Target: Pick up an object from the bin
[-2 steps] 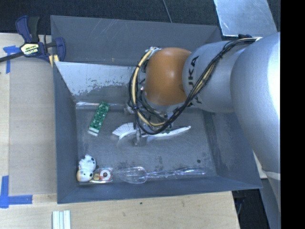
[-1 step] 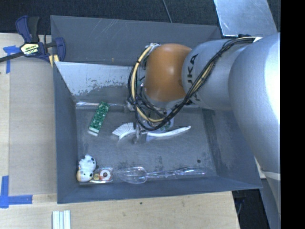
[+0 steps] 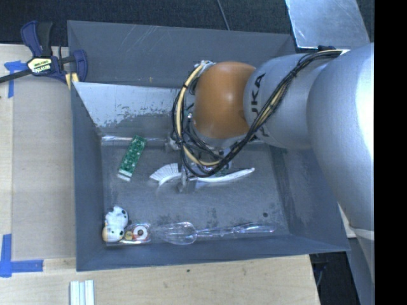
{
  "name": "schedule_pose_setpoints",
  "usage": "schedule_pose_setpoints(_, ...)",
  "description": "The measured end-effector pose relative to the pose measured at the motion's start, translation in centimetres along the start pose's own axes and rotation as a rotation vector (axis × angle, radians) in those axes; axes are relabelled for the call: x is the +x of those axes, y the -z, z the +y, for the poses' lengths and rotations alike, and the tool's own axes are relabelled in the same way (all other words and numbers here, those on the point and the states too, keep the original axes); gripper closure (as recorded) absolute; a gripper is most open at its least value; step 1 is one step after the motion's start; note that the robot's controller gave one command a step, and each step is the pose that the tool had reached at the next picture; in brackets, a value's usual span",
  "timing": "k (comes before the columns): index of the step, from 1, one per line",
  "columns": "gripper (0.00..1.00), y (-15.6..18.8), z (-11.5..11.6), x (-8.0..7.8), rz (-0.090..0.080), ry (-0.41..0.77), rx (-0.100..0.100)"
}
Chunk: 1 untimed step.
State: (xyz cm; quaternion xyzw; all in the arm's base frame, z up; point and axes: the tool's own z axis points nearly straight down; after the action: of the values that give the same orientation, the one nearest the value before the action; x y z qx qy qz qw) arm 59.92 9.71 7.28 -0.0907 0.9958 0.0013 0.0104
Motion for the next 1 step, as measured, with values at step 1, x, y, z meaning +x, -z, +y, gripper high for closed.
schedule_pose_setpoints(1,1.00,0.05,-0.17,-0.70,0.003,-0.021,-0.002)
